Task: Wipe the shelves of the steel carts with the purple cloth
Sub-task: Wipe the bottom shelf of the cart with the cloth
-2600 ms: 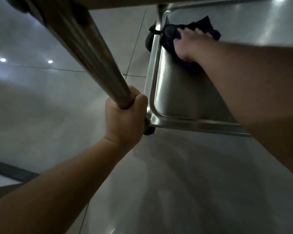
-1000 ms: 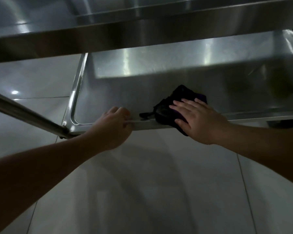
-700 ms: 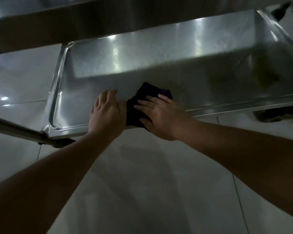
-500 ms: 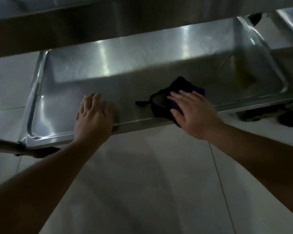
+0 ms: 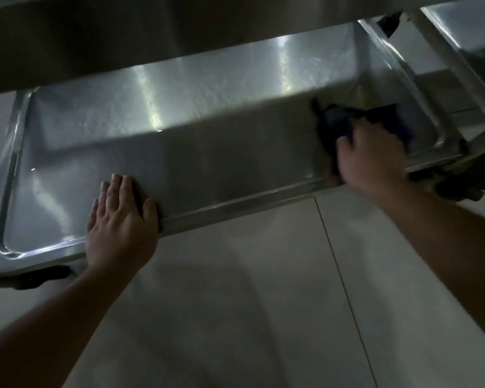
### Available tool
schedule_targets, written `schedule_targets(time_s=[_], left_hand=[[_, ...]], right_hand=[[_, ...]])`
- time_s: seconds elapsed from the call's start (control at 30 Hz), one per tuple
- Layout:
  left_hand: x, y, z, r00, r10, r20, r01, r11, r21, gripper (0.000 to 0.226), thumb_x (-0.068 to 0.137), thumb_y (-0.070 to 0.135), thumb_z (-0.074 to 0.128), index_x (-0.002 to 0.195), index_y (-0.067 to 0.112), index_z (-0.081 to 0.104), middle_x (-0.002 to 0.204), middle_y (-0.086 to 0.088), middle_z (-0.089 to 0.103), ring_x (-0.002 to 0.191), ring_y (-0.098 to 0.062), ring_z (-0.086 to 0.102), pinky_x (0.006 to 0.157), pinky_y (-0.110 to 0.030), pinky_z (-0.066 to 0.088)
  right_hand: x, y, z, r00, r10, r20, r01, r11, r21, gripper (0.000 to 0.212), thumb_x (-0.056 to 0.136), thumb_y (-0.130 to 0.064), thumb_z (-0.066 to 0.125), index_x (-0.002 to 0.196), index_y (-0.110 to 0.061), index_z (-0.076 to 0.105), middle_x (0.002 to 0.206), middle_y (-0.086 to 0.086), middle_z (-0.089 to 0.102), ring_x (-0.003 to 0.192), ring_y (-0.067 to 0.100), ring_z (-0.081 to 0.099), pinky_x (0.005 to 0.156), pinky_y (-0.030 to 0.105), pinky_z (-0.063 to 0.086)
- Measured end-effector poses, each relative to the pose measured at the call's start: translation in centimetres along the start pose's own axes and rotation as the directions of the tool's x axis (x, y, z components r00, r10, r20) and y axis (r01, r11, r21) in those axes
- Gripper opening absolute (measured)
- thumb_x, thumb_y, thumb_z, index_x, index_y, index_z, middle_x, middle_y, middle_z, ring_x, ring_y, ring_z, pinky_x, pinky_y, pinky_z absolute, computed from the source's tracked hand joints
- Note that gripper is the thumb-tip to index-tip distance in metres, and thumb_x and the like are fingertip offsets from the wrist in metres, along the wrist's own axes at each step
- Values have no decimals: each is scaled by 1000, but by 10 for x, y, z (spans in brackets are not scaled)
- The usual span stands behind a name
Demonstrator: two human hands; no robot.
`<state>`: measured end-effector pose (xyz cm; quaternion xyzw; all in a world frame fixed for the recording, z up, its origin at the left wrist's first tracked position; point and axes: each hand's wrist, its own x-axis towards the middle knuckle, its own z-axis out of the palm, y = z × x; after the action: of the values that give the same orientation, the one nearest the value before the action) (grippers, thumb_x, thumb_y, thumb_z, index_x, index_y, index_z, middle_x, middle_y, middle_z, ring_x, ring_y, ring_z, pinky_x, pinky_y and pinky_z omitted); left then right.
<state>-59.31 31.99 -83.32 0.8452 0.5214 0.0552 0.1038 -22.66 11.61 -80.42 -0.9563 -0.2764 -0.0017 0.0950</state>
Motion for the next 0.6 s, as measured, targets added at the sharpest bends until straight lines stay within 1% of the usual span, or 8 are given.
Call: schedule_targets(time_s=[0.07, 0.13, 0.2, 0.27, 0.33, 0.43, 0.53, 0.6], left_hand=[[0, 1, 0, 1000, 0, 1, 0, 1000, 3, 73, 108, 60, 24, 169, 20, 15, 178, -2, 10, 163, -17, 3, 131, -38, 3], [0, -1, -1, 1000, 0, -5, 0, 1000, 2, 71, 109, 59, 28, 169, 22, 16, 178, -1, 11, 163, -17, 4, 131, -39, 5], [0, -2, -2, 1000, 0, -19, -1, 1000, -9, 69, 109, 57, 34, 168, 24, 18, 177, 0, 13, 163, -16, 6, 131, -40, 8], [0, -2, -3, 1000, 4, -22, -5, 1000, -18, 68, 110, 56, 37, 167, 25, 18, 177, 0, 15, 163, -16, 7, 131, -42, 10], [0, -3, -3, 1000, -4, -29, 4, 1000, -15, 68, 109, 56, 38, 167, 26, 18, 177, 0, 16, 163, -16, 8, 130, -43, 11], [-1, -2, -3, 999, -8, -35, 7, 1000, -21, 69, 109, 57, 39, 167, 26, 18, 176, 1, 16, 163, -16, 9, 130, -43, 11], [-2, -2, -5, 1000, -11, -27, 11, 1000, -6, 72, 106, 59, 35, 167, 26, 17, 177, 1, 15, 163, -15, 8, 130, -42, 10], [-2, -1, -4, 1000, -13, -14, 13, 1000, 2, 74, 105, 60, 33, 168, 26, 16, 177, 2, 14, 163, -15, 6, 129, -42, 9]], right_hand=[[-39, -43, 10, 964, -262, 35, 261, 964, 44, 51, 97, -39, 44, 134, -9, 62, 135, 21, 64, 121, 43, 60, 102, 53, 48], [-65, -69, 17, 852, -508, 131, 491, 860, 139, 60, 100, -49, 37, 150, -20, 55, 156, 5, 52, 145, 29, 44, 120, 47, 32], [-61, -66, 14, 727, -659, 195, 624, 752, 214, 61, 102, -55, 31, 155, -28, 49, 162, -6, 44, 152, 17, 34, 125, 42, 23], [-38, -38, 9, 696, -692, 194, 655, 722, 225, 58, 103, -52, 36, 153, -27, 51, 160, -6, 47, 150, 19, 38, 124, 45, 27], [-9, 0, 5, 805, -571, 161, 541, 818, 195, 55, 102, -46, 42, 151, -23, 53, 157, 1, 51, 147, 27, 43, 121, 48, 31], [42, 67, -7, 975, -205, 83, 199, 977, 78, 52, 101, -44, 41, 143, -16, 55, 143, 21, 58, 130, 44, 54, 112, 54, 40], [79, 104, -13, 982, 183, 44, -181, 983, -43, 65, 98, -51, 26, 143, -9, 48, 144, 29, 49, 133, 49, 45, 116, 61, 31], [86, 89, -8, 954, 296, 43, -295, 955, -39, 69, 99, -50, 23, 154, -11, 37, 158, 23, 38, 145, 46, 34, 121, 62, 24]])
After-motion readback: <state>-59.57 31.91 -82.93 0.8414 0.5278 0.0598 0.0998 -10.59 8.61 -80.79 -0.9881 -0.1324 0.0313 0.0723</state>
